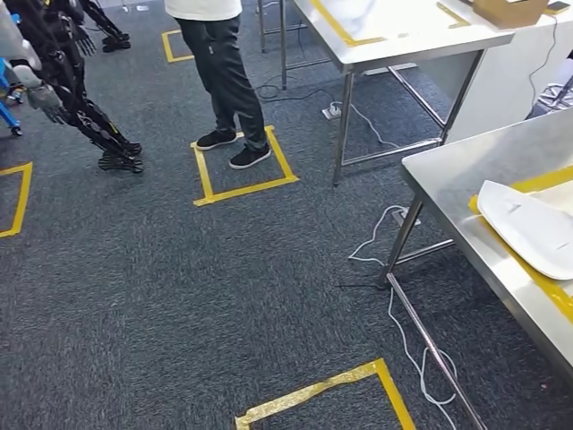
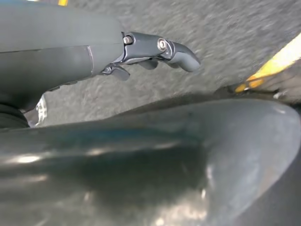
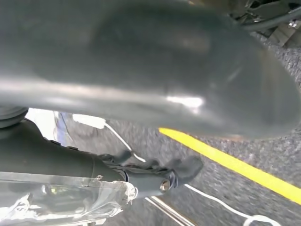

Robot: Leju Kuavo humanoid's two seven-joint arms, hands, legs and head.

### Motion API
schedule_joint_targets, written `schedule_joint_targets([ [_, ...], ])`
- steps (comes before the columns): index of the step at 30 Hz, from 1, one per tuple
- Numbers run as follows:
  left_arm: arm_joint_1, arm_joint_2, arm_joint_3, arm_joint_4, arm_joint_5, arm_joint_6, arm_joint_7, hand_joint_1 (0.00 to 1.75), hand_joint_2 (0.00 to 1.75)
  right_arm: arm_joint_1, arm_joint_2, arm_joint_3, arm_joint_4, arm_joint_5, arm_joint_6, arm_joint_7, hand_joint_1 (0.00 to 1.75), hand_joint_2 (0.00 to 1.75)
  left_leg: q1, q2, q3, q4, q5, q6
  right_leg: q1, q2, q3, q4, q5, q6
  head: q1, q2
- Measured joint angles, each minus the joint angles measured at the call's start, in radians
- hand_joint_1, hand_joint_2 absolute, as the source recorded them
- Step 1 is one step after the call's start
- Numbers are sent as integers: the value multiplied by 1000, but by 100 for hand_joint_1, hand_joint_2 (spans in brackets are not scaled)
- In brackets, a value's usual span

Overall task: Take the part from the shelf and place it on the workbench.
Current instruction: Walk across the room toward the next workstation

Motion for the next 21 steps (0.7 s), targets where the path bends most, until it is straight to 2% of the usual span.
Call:
schedule_joint_targets([
  [2, -2, 0, 1, 6, -3, 4, 4, 0, 0, 20, 0, 24, -26, -5, 12, 5, 0, 0, 2, 52, -29, 113, -111, -7, 1, -35, -26, -2, 23, -6, -5, 0],
  [3, -2, 0, 2, 9, -3, 6, 4, 0, 0, 32, 1, 37, -41, -11, 20, 10, 0, 0, 5, 64, -39, 176, -143, -12, 1, -54, -40, -2, 34, -5, -5, 0],
  [4, -3, 0, 3, 11, -3, 7, 4, 0, 0, 44, 1, 53, -55, -20, 30, 15, 0, 0, 8, 70, -41, 223, -147, -17, 1, -73, -55, -1, 45, -3, -5, 0],
  [5, -2, 0, 4, 13, -3, 8, 5, 0, 0, 54, 2, 70, -70, -28, 37, 19, 0, 0, 13, 74, -32, 247, -126, -22, 1, -92, -71, 0, 56, 0, -5, 0],
  [6, -2, 0, 5, 14, -3, 8, 5, 0, 0, 63, 3, 86, -82, -34, 43, 23, 0, 0, 17, 80, -6, 237, -94, -28, 1, -108, -88, 3, 67, 5, -5, 0],
  [7, -3, 0, 6, 15, -3, 8, 5, 0, 0, 68, 4, 100, -93, -39, 46, 25, 0, 0, 22, 94, 38, 195, -69, -34, 0, -121, -104, 7, 78, 10, -5, 0],
  [8, -3, -1, 6, 15, -3, 8, 5, 0, 0, 74, 4, 112, -104, -42, 48, 27, 0, 0, 26, 121, 100, 126, -62, -40, 1, -133, -119, 14, 85, 17, -6, 0],
  [9, -5, -1, 7, 17, -3, 8, 5, 0, 0, 78, 5, 121, -114, -43, 50, 28, 0, 0, 25, 144, 159, 50, -76, -39, 2, -143, -129, 24, 91, 24, -6, 0],
  [10, -6, -2, 7, 18, -3, 8, 4, 0, 0, 82, 5, 128, -122, -45, 50, 29, 0, 0, 24, 163, 202, -9, -97, -32, 2, -154, -136, 33, 95, 31, -5, 0],
  [11, -7, -2, 8, 19, -3, 8, 4, 0, 0, 85, 6, 134, -130, -45, 51, 29, 0, 0, 20, 171, 223, -45, -114, -21, 1, -165, -140, 40, 100, 37, -4, 0],
  [12, -8, -2, 9, 21, -3, 8, 4, 0, 0, 86, 6, 140, -134, -46, 51, 29, 0, 0, 15, 162, 221, -56, -120, -4, -3, -179, -140, 43, 106, 43, -2, 0],
  [13, -7, -2, 10, 22, -3, 8, 4, 0, 0, 87, 6, 146, -138, -46, 52, 29, 0, 0, 13, 152, 213, -55, -116, 10, -8, -179, -142, 46, 106, 51, -2, 0],
  [14, -7, -2, 12, 23, -3, 8, 5, 0, 0, 89, 6, 152, -140, -46, 52, 29, 0, 0, 11, 141, 205, -54, -107, 21, -13, -160, -146, 57, 90, 58, -2, 0],
  [15, -8, -2, 13, 24, -3, 8, 5, 0, 0, 91, 6, 156, -142, -46, 52, 29, 0, 0, 10, 130, 195, -55, -97, 32, -17, -129, -155, 86, 58, 63, -1, 0],
  [17, -9, -2, 15, 24, -3, 8, 5, 0, 0, 97, 7, 159, -146, -46, 52, 30, 0, 0, 6, 107, 171, -54, -75, 46, -17, -62, -189, 199, -37, 67, 2, 0],
  [18, -9, -2, 15, 24, -3, 8, 5, 0, 0, 100, 7, 160, -147, -46, 52, 30, 0, 0, 3, 93, 157, -54, -63, 49, -14, -48, -205, 264, -74, 64, 3, 0],
  [19, -9, -2, 16, 25, -3, 7, 5, 0, 0, 102, 7, 161, -148, -47, 52, 30, 0, 0, 0, 79, 142, -54, -52, 51, -12, -43, -212, 310, -91, 60, 4, 0],
  [20, -9, -2, 16, 25, -3, 7, 5, 0, 0, 104, 8, 163, -149, -47, 53, 30, 0, 0, -4, 64, 128, -53, -41, 52, -9, -40, -204, 324, -86, 54, 4, 0],
  [21, -8, -2, 16, 25, -3, 7, 5, 0, 0, 105, 8, 165, -150, -48, 53, 31, 0, 0, -6, 50, 115, -53, -31, 52, -5, -37, -177, 299, -65, 47, 4, 0],
])
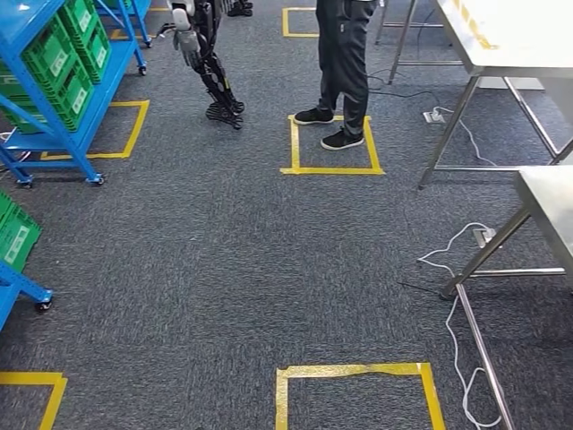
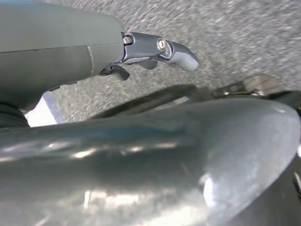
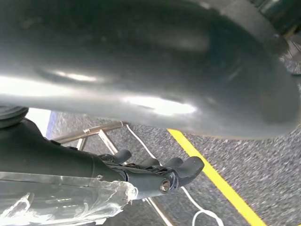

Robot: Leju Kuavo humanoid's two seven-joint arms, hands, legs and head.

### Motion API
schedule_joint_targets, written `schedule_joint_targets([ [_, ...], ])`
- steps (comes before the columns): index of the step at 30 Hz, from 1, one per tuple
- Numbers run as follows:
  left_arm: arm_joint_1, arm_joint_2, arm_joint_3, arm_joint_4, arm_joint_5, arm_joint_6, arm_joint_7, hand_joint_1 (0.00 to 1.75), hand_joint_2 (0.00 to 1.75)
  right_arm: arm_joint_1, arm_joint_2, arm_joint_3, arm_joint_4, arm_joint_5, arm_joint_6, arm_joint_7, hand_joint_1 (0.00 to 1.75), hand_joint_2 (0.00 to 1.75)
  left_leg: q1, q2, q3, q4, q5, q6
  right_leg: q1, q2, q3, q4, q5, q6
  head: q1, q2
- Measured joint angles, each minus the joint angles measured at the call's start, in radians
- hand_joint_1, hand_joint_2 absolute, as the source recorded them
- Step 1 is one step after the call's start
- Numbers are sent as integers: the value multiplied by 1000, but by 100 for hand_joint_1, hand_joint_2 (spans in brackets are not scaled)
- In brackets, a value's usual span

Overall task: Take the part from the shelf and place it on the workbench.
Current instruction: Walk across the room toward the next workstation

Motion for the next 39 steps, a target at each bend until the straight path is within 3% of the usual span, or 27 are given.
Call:
schedule_joint_targets([
  [2, 0, -1, 0, 1, 0, 0, 0, 0, 0, 5, 1, 9, -10, -13, 8, 7, 0, 0, -3, -28, -22, 0, 19, -3, 6, 30, 97, -136, 45, -17, 0, 0],
  [4, -1, -1, 1, 2, 1, 0, -1, 0, 0, 18, 3, 29, -35, -41, 26, 24, 0, 0, -5, -50, -35, 2, 36, -10, 7, 67, 177, -260, 51, -25, 0, 0],
  [5, 0, -1, 1, 3, 1, 0, -1, 0, 0, 28, 5, 43, -50, -56, 38, 33, 0, 0, -5, -60, -38, 3, 43, -15, 8, 75, 193, -288, 46, -26, 1, 0],
  [7, 1, 0, 1, 5, 2, 1, -3, 0, 0, 51, 13, 74, -86, -81, 58, 51, 0, 0, -3, -77, -44, 3, 52, -25, 8, 55, 191, -298, 51, -31, 3, 0],
  [8, 1, 0, 2, 7, 2, 2, -3, 0, 0, 62, 16, 89, -105, -91, 67, 57, 0, 0, -3, -70, -50, 10, 44, -30, 7, 43, 188, -301, 57, -37, 2, 0],
  [10, 0, 1, 2, 10, 6, 2, -3, 0, 0, 84, 21, 119, -142, -106, 82, 67, 0, 0, -3, -29, -81, 80, -19, -39, 4, 15, 179, -308, 70, -47, -5, 0],
  [12, -1, 1, 2, 14, 9, 3, -3, 0, 0, 106, 23, 141, -174, -120, 97, 78, 0, 0, -1, 9, -130, 209, -106, -50, 5, -15, 168, -308, 78, -50, -11, 0],
  [13, -1, 2, 2, 16, 10, 3, -3, 0, 0, 117, 23, 149, -188, -128, 105, 85, 0, 0, 2, 16, -145, 262, -128, -55, 5, -32, 163, -308, 81, -49, -10, 0],
  [14, -1, 2, 3, 17, 11, 4, -3, 0, 0, 128, 24, 160, -204, -137, 114, 93, 0, 0, 5, 21, -145, 284, -129, -60, 5, -49, 159, -307, 83, -48, -11, 0],
  [15, -1, 2, 3, 18, 11, 6, -3, 0, 0, 138, 25, 173, -221, -147, 123, 101, 0, 0, 9, 26, -126, 269, -113, -64, 5, -64, 156, -306, 85, -46, -11, 0],
  [16, -1, 2, 3, 18, 11, 10, -3, 0, 0, 148, 26, 187, -239, -156, 131, 109, 0, 0, 13, 37, -88, 218, -86, -68, 4, -79, 155, -305, 85, -44, -10, 0],
  [18, -1, 2, 3, 19, 11, 18, -3, 0, 0, 163, 28, 216, -271, -168, 142, 120, 0, 0, 17, 84, 3, 82, -40, -72, 6, -102, 155, -299, 83, -34, -12, 0],
  [20, -1, 1, 3, 20, 14, 20, -3, 0, 0, 174, 29, 238, -297, -174, 147, 126, 0, 0, 15, 113, 44, 13, -32, -59, 10, -120, 156, -290, 78, -22, -14, 0],
  [22, 0, 1, 3, 21, 17, 20, -3, 0, 0, 182, 29, 258, -321, -178, 151, 129, 0, 0, 12, 95, 38, 7, -36, -34, 10, -136, 157, -285, 75, -10, -14, 0],
  [24, 0, 0, 4, 23, 21, 20, -3, 0, 0, 187, 29, 277, -341, -180, 153, 129, 0, 0, 14, 74, 35, 4, -33, -18, 5, -96, 145, -257, 53, 3, -9, 0],
  [26, -1, -1, 4, 25, 23, 19, -3, 0, 0, 194, 30, 289, -354, -182, 156, 129, 0, 0, 15, 52, 33, 3, -30, -7, 1, -31, 93, -146, -3, 11, -1, 0],
  [28, -1, 0, 4, 27, 25, 19, -3, 0, 0, 203, 30, 293, -359, -182, 160, 129, 0, 0, 13, 24, 32, 3, -29, -2, 1, -9, 21, -6, -50, 12, 2, 0],
  [29, -1, 0, 4, 27, 26, 19, -3, 0, 0, 206, 30, 293, -360, -182, 161, 129, 0, 0, 12, 9, 33, 3, -29, -1, 1, -6, 0, 27, -49, 11, 3, 0],
  [30, -1, 0, 4, 28, 26, 19, -3, 0, 0, 208, 30, 293, -362, -182, 162, 129, 0, 0, 11, -7, 34, 3, -29, -1, 1, -4, -2, 16, -26, 8, 3, 0],
  [31, -1, 0, 4, 29, 26, 19, -3, 0, 0, 209, 30, 293, -363, -182, 162, 128, 0, 0, 11, -23, 37, 3, -29, -1, 1, 2, 15, -34, 13, 5, 4, 0],
  [33, -2, 0, 4, 30, 27, 19, -3, 0, 0, 208, 30, 293, -365, -181, 163, 128, 0, 0, 10, -51, 40, 4, -31, -5, -4, 46, 75, -179, 86, -1, 4, 0],
  [34, -3, 0, 4, 31, 28, 19, -3, 0, 0, 208, 30, 293, -365, -181, 163, 127, 0, 0, 10, -63, 38, 6, -31, -8, -6, 68, 97, -232, 103, -2, 5, 0],
  [35, -3, 0, 4, 31, 28, 19, -3, 0, 0, 208, 30, 293, -366, -181, 163, 128, 0, 0, 10, -74, 33, 7, -31, -14, -8, 85, 109, -261, 106, -3, 5, 0],
  [36, -3, 0, 4, 31, 29, 18, -3, 0, 0, 208, 30, 293, -367, -181, 163, 128, 0, 0, 12, -84, 28, 8, -29, -20, -8, 86, 112, -268, 101, -5, 4, 0],
  [38, -2, 1, 4, 33, 29, 18, -3, 0, 0, 208, 30, 294, -370, -181, 164, 128, 0, 0, 16, -96, 18, 10, -28, -32, -6, 65, 114, -273, 103, -13, 4, 0],
  [39, -2, 1, 4, 34, 29, 18, -3, 0, 0, 208, 31, 294, -372, -181, 163, 127, 0, 0, 14, -80, 10, 26, -39, -36, -7, 52, 116, -277, 104, -19, 1, 0],
])
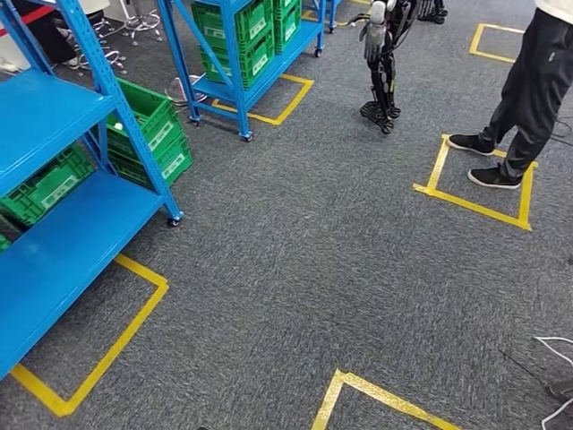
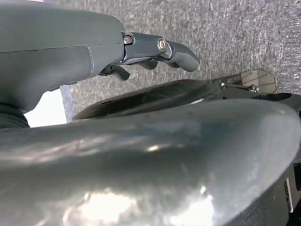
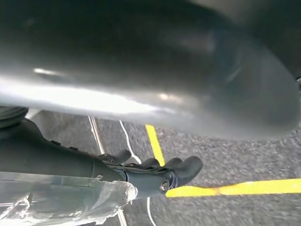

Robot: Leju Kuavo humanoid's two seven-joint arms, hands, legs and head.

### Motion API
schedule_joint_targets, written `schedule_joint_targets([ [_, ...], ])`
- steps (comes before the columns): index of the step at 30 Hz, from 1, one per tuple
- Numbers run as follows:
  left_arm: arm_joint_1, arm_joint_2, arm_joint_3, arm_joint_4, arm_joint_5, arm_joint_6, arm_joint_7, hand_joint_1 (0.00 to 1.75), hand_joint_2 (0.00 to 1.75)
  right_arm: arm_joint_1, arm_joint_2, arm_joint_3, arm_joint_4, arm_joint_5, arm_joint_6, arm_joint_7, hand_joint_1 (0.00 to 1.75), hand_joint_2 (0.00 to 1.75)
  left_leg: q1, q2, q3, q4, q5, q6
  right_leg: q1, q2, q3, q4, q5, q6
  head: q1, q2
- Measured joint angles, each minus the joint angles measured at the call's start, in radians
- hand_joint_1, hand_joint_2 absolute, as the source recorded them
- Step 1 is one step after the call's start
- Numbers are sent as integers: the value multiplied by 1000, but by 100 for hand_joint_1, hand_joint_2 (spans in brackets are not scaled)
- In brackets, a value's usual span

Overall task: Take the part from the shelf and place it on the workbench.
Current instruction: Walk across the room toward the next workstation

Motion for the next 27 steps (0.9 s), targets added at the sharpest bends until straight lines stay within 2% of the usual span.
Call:
schedule_joint_targets([
  [1, -1, 0, 0, 1, 0, 0, 0, 0, 0, 0, 0, 0, -1, 0, 0, 0, 0, 0, -2, 26, -18, 36, -21, -4, -1, -15, 3, -5, 1, -6, -3, 0],
  [3, -2, 1, 0, 1, 0, 0, 0, 0, 0, 2, 1, 0, -2, 0, -1, -1, 0, 0, -5, 83, -88, 165, -84, -9, 0, -47, 8, -9, -3, -15, -7, 0],
  [4, -2, 1, 0, 2, 0, 0, 0, 0, 0, 2, 1, -1, -2, 1, -1, -2, 0, 0, -5, 95, -125, 230, -106, -12, 1, -64, 9, -9, -6, -17, -8, 0],
  [5, -2, 1, 0, 2, 0, 0, 0, 0, 0, 3, 1, -1, -2, 3, -1, -4, 0, 0, -5, 100, -150, 270, -111, -13, 2, -80, 11, -8, -10, -17, -8, 0],
  [6, -2, 1, 0, 2, 0, 1, 0, 0, 0, 2, 1, -2, -2, 4, -1, -7, 0, 0, -4, 104, -155, 272, -95, -15, 1, -96, 14, -8, -15, -16, -8, 0],
  [7, -1, 1, 0, 2, 0, 1, 0, 0, 0, 0, 1, -2, -2, 5, -2, -10, 0, 0, -4, 109, -141, 238, -63, -15, 1, -110, 18, -8, -20, -13, -8, 0],
  [8, 0, 1, 1, 2, 0, 2, 0, 0, 0, -1, 1, -2, -2, 6, -2, -12, 0, 0, -3, 126, -110, 177, -24, -16, 1, -123, 24, -8, -26, -9, -8, 0],
  [9, 0, 1, 1, 2, 1, 3, 0, 0, 0, -2, 1, -2, -2, 6, -3, -15, 0, 0, -3, 158, -75, 108, 5, -17, 4, -134, 31, -7, -35, -4, -10, 0],
  [10, 0, 0, 1, 2, 2, 5, -1, 0, 0, -2, 1, -2, -1, 7, -5, -17, 0, 0, -3, 183, -46, 53, 21, -13, 7, -145, 39, -6, -45, 2, -13, 0],
  [11, 0, 0, 1, 2, 2, 6, -3, 0, 0, -2, 1, -3, -1, 8, -6, -19, 0, 0, -4, 201, -28, 18, 25, -7, 11, -155, 47, -6, -54, 7, -12, 0],
  [12, 0, -1, 1, 2, 3, 6, -5, 0, 0, -3, 1, -3, 0, 10, -8, -21, 0, 0, -4, 203, -22, 3, 20, 1, 13, -165, 56, -2, -60, 14, -12, 0],
  [14, 2, -1, 0, 3, 3, 7, -10, 0, 0, -7, 1, -4, 1, 14, -12, -24, 0, 0, -3, 171, -18, 0, 14, 17, 8, -174, 72, 4, -67, 27, -6, 0],
  [15, 2, -1, 0, 4, 3, 7, -12, 0, 0, -10, 1, -3, 1, 16, -13, -25, 0, 0, -2, 158, -12, -1, 12, 23, 4, -159, 73, 20, -74, 33, -5, 0],
  [16, 2, -1, -1, 4, 0, 6, -12, 0, 0, -15, 1, -3, 2, 11, -15, -26, 0, 0, -2, 145, -5, -1, 9, 29, 1, -136, 60, 50, -91, 37, -3, 0],
  [17, 2, -1, -4, 4, -10, 1, -11, 0, 0, -24, 1, -2, 5, -12, -16, -19, 0, 0, -2, 134, 1, -2, 6, 34, -1, -109, 31, 103, -113, 40, -2, 0],
  [18, 2, 0, -9, 4, -28, -7, -9, 0, 0, -44, 1, 1, 13, -56, -18, 2, 0, 0, -1, 122, 5, -2, 3, 38, -2, -83, -11, 172, -140, 42, 0, 0],
  [20, 1, 3, -23, -1, -76, -34, -3, 0, 0, -121, -9, 24, 56, -183, -29, 82, 0, 0, -2, 94, 14, -2, -4, 40, -2, -64, -103, 287, -178, 42, 3, 0],
  [21, 0, 4, -29, -5, -95, -48, -2, 0, 0, -172, -18, 42, 91, -234, -40, 125, 0, 0, -2, 80, 20, -2, -9, 40, -3, -62, -130, 301, -176, 40, 3, 0],
  [22, 0, 4, -32, -11, -109, -60, -2, 0, 0, -224, -30, 59, 129, -268, -54, 156, 0, 0, -1, 65, 29, -2, -15, 38, -3, -59, -139, 279, -154, 38, 3, 0],
  [23, 0, 4, -33, -15, -118, -70, -2, 0, 0, -269, -40, 73, 165, -283, -66, 172, 0, 0, 0, 49, 39, -2, -21, 36, -4, -50, -131, 226, -109, 37, 4, 0],
  [24, 0, 3, -33, -19, -124, -77, -3, 0, 0, -303, -48, 83, 195, -286, -73, 173, 0, 0, 2, 31, 48, -2, -29, 32, -8, -25, -118, 158, -50, 39, 6, 0],
  [25, 0, 3, -33, -22, -129, -82, -3, 0, 0, -326, -53, 90, 218, -284, -77, 165, 0, 0, 3, 11, 54, -1, -35, 27, -12, -3, -105, 100, -8, 38, 9, 0],
  [26, 1, 3, -33, -25, -132, -86, -3, 0, 0, -340, -56, 94, 234, -279, -75, 156, 0, 0, 3, -8, 55, -3, -40, 21, -14, 14, -93, 59, 24, 36, 12, 0],
  [27, 1, 3, -33, -27, -134, -87, -4, 0, 0, -346, -58, 95, 245, -272, -72, 147, 0, 0, 4, -23, 55, -5, -42, 14, -15, 22, -89, 40, 37, 31, 15, 0],
])
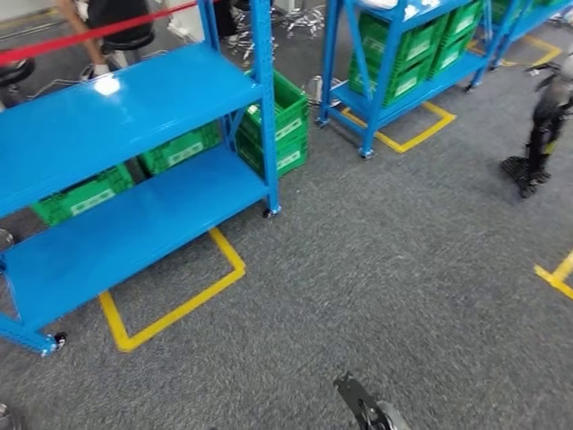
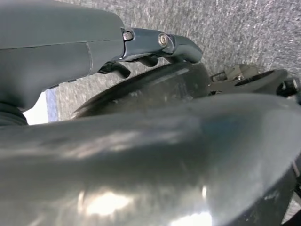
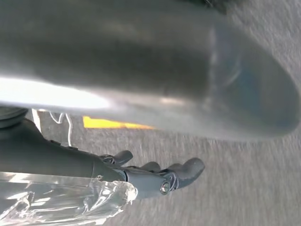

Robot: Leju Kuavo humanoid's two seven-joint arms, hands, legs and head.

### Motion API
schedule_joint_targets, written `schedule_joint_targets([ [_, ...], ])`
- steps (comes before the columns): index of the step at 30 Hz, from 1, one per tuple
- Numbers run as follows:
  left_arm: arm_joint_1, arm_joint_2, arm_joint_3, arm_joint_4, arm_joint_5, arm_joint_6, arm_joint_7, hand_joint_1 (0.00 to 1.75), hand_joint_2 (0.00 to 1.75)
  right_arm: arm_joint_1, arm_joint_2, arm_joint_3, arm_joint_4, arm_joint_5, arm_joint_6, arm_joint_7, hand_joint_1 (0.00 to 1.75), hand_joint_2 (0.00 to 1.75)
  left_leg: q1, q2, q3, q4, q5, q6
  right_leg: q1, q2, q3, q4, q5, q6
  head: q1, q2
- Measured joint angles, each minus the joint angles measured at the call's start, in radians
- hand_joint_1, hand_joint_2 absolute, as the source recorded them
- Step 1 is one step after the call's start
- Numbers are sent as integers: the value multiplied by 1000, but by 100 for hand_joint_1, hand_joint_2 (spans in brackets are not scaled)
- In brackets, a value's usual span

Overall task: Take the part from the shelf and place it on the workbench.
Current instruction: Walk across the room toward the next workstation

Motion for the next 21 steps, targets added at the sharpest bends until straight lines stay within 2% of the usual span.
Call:
schedule_joint_targets([
  [2, 1, 0, 0, -4, -2, -2, 0, 0, 0, -9, -1, 4, 11, 10, 4, -13, 0, 0, 1, -11, 0, -5, 1, -11, 4, -23, 11, -5, -2, -16, -1, 0],
  [3, 1, 1, -1, -5, -2, -2, 0, 0, 0, -13, -1, 6, 14, 13, 4, -17, 0, 0, -1, 7, -4, 7, 2, -15, 5, -35, 17, -8, -4, -24, -2, 0],
  [4, 1, 1, -1, -6, -2, -2, 0, 0, 0, -17, -1, 8, 17, 14, 4, -19, 0, 0, -4, 35, -20, 35, -2, -18, 6, -48, 27, -11, -9, -32, -5, 0],
  [6, 1, 1, -4, -10, -3, -2, 0, 0, 0, -24, -2, 9, 28, 17, 0, -18, 0, 0, -12, 95, -88, 147, -34, -22, 10, -76, 48, -17, -24, -44, -10, 0],
  [8, 2, 2, -12, -15, -3, -2, -3, 0, 0, -40, -3, 5, 58, 30, -15, -23, 0, 0, -19, 115, -169, 256, -79, -21, 16, -105, 68, -19, -42, -50, -12, 0],
  [9, 2, 2, -18, -16, -3, -2, -4, 0, 0, -55, -5, -3, 83, 43, -29, -33, 0, 0, -22, 118, -193, 275, -84, -19, 19, -117, 80, -19, -52, -52, -12, 0],
  [10, 3, 2, -23, -18, -3, -2, -5, 0, 0, -74, -6, -14, 112, 59, -44, -47, 0, 0, -25, 122, -202, 263, -67, -14, 22, -128, 94, -19, -63, -53, -12, 0],
  [11, 4, 2, -27, -19, -3, -2, -5, 0, 0, -93, -6, -27, 141, 75, -58, -61, 0, 0, -28, 130, -196, 221, -29, -7, 25, -139, 110, -19, -75, -54, -12, 0],
  [13, 10, 2, -34, -20, -3, -3, -5, 0, 0, -126, -7, -53, 191, 98, -76, -81, 0, 0, -40, 179, -171, 103, 66, 12, 31, -158, 138, -20, -100, -51, -13, 0],
  [14, 13, 2, -38, -21, -3, -3, -5, 0, 0, -137, -7, -64, 211, 104, -80, -86, 0, 0, -45, 203, -162, 60, 92, 20, 36, -168, 147, -21, -113, -48, -12, 0],
  [15, 16, 1, -42, -23, -3, -3, -4, 0, 0, -147, -7, -73, 227, 108, -82, -89, 0, 0, -48, 218, -157, 35, 103, 25, 39, -179, 160, -21, -122, -44, -12, 0],
  [16, 18, 1, -46, -25, -3, -3, -5, 0, 0, -155, -8, -81, 242, 110, -84, -91, 0, 0, -48, 214, -154, 26, 97, 27, 42, -187, 173, -18, -128, -38, -12, 0],
  [17, 18, 0, -50, -26, -3, -3, -5, 0, 0, -165, -8, -88, 254, 112, -84, -92, 0, 0, -44, 200, -145, 24, 95, 30, 43, -193, 181, -15, -132, -32, -11, 0],
  [18, 18, -1, -54, -27, -3, -3, -5, 0, 0, -176, -8, -93, 265, 114, -85, -93, 0, 0, -39, 184, -137, 21, 95, 33, 41, -183, 186, -3, -133, -26, -10, 0],
  [19, 18, -2, -56, -28, -3, -3, -5, 0, 0, -191, -8, -100, 277, 116, -86, -95, 0, 0, -36, 171, -129, 20, 91, 36, 37, -160, 173, 24, -136, -20, -8, 0],
  [20, 18, -2, -60, -29, -3, -3, -5, 0, 0, -204, -8, -108, 288, 119, -86, -96, 0, 0, -32, 159, -121, 20, 86, 40, 33, -133, 148, 68, -146, -14, -7, 0],
  [21, 18, -2, -64, -29, -3, -3, -5, 0, 0, -214, -8, -116, 297, 121, -87, -97, 0, 0, -29, 146, -114, 20, 79, 43, 29, -107, 109, 128, -161, -8, -5, 0],
])
